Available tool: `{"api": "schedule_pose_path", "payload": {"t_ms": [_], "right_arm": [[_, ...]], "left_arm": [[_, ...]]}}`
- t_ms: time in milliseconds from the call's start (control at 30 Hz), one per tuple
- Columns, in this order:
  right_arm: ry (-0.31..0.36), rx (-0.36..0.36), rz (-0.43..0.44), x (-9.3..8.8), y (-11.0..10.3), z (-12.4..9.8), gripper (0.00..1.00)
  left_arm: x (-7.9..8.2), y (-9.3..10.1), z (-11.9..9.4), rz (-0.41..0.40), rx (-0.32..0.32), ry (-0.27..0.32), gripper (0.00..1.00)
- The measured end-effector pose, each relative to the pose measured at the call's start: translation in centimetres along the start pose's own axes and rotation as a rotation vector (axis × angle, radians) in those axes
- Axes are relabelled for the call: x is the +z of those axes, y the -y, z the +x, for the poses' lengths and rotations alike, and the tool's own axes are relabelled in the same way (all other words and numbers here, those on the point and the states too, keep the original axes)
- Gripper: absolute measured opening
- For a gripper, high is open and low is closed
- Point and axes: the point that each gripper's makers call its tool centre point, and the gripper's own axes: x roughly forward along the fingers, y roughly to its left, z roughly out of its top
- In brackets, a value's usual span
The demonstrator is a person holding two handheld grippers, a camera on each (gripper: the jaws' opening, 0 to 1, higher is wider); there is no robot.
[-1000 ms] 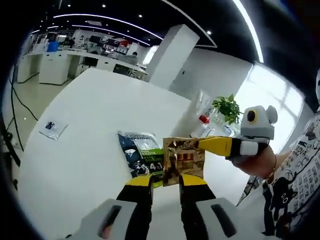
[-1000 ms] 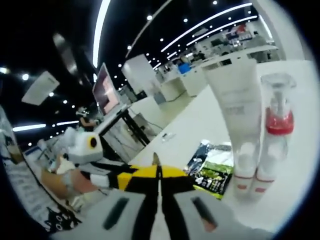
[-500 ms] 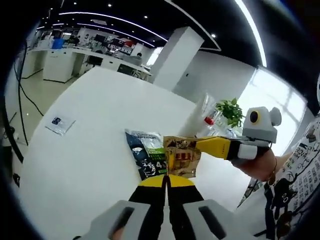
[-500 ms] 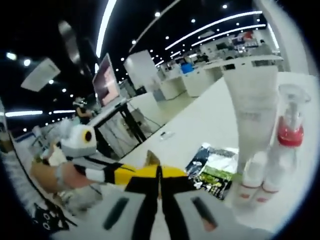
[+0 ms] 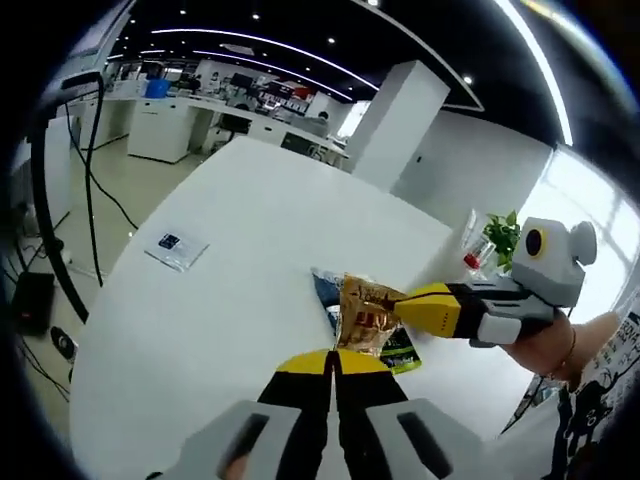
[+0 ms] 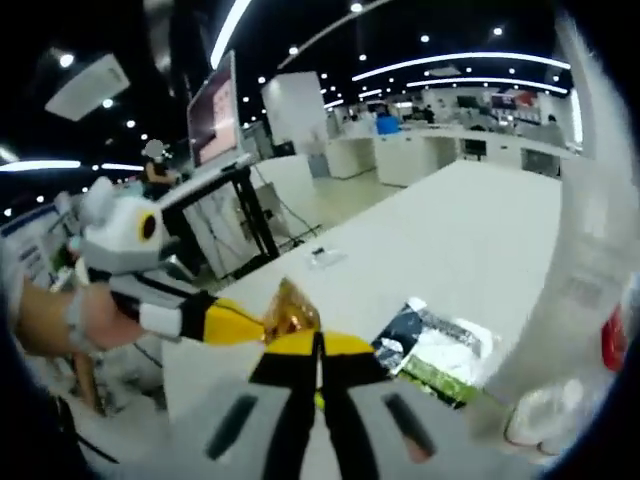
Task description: Arrange the skincare products in the storage area until every visible bottle or jar stands upright without overlapping.
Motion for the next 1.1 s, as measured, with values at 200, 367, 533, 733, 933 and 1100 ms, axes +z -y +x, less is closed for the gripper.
{"api": "schedule_pose_path", "payload": {"t_ms": [200,367,533,733,933,1100], "right_arm": [[-0.051,0.007,-0.003,-0.8,0.1,1.5,0.0],[-0.113,0.012,0.011,-2.4,0.5,2.6,0.0],[-0.164,0.019,-0.014,-3.7,0.8,3.6,0.0],[-0.172,0.017,0.004,-4.0,1.5,4.2,0.01],[-0.185,0.011,-0.012,-4.3,1.6,4.6,0.04],[-0.182,0.021,-0.039,-4.3,1.5,4.7,0.05]], "left_arm": [[-0.7,-1.3,0.3,-0.026,0.047,-0.027,0.01],[-1.6,-2.2,0.9,-0.015,0.088,-0.071,0.01],[-2.3,-3.3,1.5,0.03,0.139,-0.102,0.01],[-2.4,-3.6,2.0,0.029,0.151,-0.099,0.01],[-2.7,-4.2,2.3,0.045,0.178,-0.121,0.02],[-3.1,-4.7,2.3,0.061,0.201,-0.122,0.03]]}}
